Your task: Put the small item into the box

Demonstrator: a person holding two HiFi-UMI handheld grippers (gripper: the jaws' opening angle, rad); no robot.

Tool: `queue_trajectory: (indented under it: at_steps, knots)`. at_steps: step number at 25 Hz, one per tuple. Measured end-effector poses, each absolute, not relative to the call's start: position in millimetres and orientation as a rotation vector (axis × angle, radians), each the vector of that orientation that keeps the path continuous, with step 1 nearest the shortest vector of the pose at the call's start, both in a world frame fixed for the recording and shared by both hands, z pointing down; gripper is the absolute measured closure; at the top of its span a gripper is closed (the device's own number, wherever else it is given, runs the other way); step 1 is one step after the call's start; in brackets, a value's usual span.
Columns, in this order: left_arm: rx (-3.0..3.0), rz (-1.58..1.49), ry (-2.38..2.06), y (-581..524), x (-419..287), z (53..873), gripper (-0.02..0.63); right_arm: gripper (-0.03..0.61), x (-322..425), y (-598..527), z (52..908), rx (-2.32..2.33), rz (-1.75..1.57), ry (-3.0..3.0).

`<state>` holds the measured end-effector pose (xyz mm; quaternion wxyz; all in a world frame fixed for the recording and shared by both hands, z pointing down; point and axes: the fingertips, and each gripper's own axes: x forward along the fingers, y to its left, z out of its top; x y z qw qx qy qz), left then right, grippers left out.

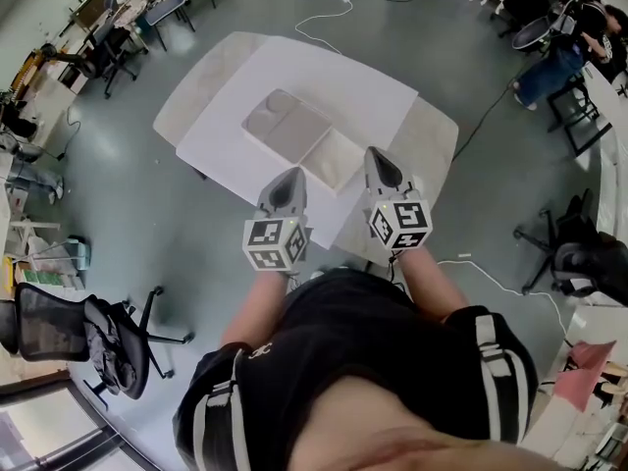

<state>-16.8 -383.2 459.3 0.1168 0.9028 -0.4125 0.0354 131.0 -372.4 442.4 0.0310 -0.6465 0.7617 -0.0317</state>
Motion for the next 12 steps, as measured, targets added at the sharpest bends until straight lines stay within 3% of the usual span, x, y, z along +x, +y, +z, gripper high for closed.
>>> queue_trajectory:
  at_steps: [12]
  knots:
    - [2.658,0.105,-1.200,-380.9,-5.0,457.3,0.609,0.566,141.3,-364.6,439.2,-2.003,-0.080,2.346]
